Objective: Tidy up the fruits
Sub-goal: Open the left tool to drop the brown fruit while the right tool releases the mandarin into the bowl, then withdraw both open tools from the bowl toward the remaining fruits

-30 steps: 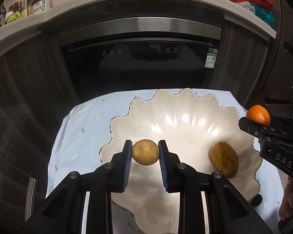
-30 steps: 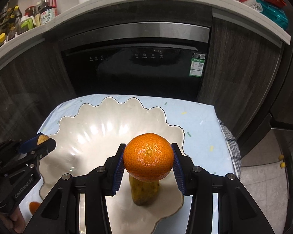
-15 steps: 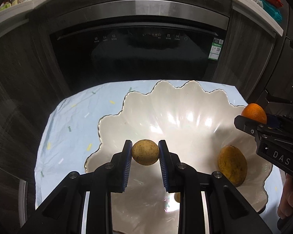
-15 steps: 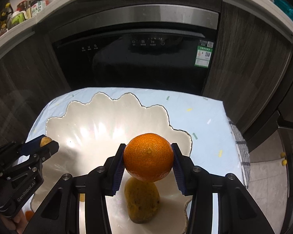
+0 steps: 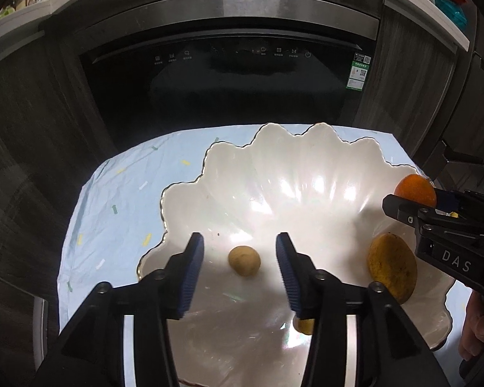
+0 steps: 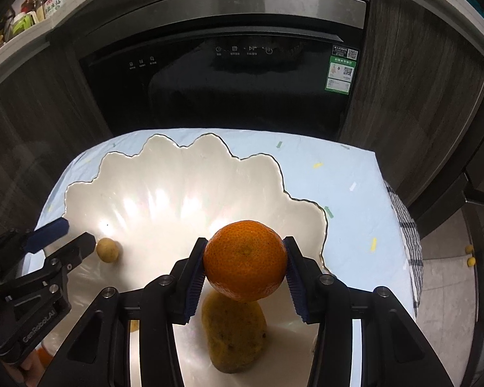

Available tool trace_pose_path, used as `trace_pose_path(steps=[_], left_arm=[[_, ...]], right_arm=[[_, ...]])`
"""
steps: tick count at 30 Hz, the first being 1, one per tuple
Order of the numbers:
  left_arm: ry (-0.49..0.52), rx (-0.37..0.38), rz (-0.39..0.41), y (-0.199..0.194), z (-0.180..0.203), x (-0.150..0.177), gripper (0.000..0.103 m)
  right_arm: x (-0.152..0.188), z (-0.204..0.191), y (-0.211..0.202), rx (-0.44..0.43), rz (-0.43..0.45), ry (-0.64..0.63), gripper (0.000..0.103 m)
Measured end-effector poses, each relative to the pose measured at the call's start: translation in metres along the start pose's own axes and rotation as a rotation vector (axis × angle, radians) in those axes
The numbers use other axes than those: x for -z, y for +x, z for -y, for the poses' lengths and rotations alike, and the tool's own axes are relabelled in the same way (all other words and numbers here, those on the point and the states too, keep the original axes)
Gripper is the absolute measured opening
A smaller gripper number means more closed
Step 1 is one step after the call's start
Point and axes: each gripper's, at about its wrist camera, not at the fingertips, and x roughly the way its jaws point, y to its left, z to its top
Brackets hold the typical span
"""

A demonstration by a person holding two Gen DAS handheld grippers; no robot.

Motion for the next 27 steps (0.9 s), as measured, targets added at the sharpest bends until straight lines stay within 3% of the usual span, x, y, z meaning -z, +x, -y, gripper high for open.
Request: trace_pose_path(steps=[1,4,10,27], left_arm=[[0.000,-0.003,0.001,0.000,0.000,0.000,0.050],[0.004,-0.009,0.003,-0.003,0.000,0.001,0.052],[0.003,-0.018,0.020,-0.014,0.000,0.002,0.063],[0.004,-0.038,0.066,-0.071,0.005,0.017,0.072]], right_arm=[[0.000,0.001,0.000,0.002,0.005,0.003,0.061],[0.000,0.000,-0.006,0.010,0.026,0.003,0.069],[0.001,0.000,-0.017,0.006,0.046,0.010,0.075],[0.023,0.000,-0.072,0.002,0.107,0.028,0.077]])
